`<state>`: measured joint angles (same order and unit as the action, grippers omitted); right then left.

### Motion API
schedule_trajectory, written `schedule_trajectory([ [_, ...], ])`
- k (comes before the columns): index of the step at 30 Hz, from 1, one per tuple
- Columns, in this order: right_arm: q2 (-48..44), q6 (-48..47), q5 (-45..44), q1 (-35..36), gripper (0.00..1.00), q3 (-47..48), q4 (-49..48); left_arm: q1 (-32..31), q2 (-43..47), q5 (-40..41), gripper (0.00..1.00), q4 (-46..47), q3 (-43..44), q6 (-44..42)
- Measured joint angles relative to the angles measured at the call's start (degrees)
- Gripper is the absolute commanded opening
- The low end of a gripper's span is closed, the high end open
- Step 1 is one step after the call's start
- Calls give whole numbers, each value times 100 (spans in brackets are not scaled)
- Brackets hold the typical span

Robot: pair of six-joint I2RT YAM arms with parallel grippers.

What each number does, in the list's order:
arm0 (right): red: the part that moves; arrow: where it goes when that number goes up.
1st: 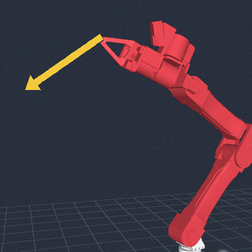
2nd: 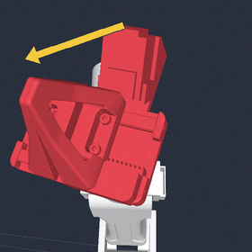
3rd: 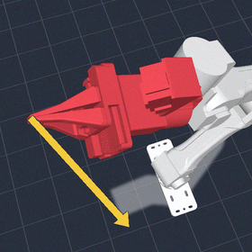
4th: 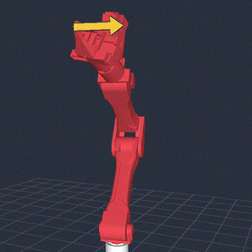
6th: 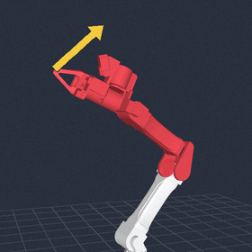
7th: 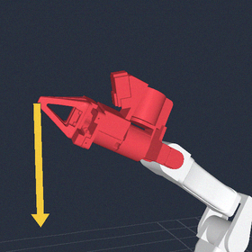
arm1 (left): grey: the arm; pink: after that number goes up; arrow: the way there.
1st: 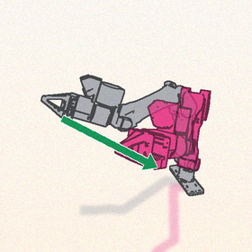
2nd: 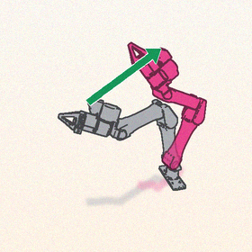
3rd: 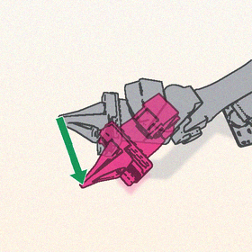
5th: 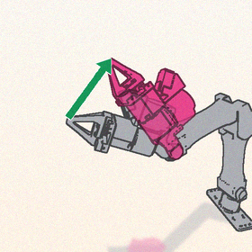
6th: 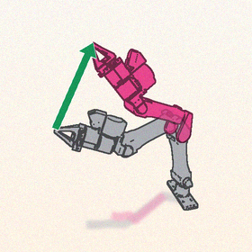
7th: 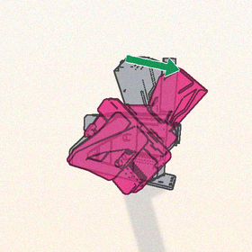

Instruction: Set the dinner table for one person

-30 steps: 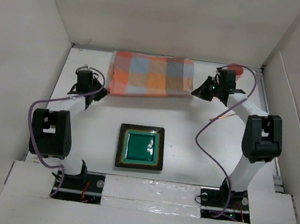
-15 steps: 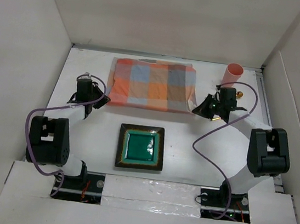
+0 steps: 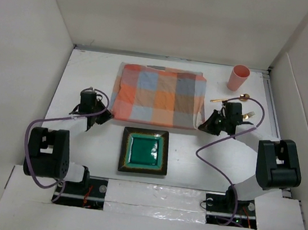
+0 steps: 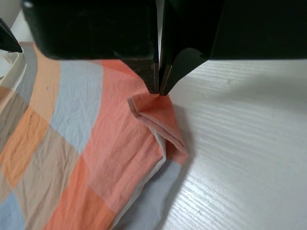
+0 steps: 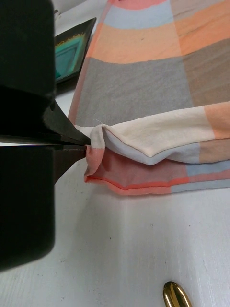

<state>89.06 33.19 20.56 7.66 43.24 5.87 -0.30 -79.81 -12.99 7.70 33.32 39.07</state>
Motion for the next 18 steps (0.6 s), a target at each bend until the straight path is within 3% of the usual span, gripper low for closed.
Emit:
schedule_trajectory([
  [11, -144, -2, -44, 0, 1, -57, 31, -2, 520, 37, 0, -273, -498, 157],
  [16, -214, -20, -201, 9, 2, -70, 138, 13, 492, 160, 8, -354, -505, 179],
  [18, -330, -20, -273, 20, 7, -105, 166, 13, 494, 223, 14, -398, -505, 179],
])
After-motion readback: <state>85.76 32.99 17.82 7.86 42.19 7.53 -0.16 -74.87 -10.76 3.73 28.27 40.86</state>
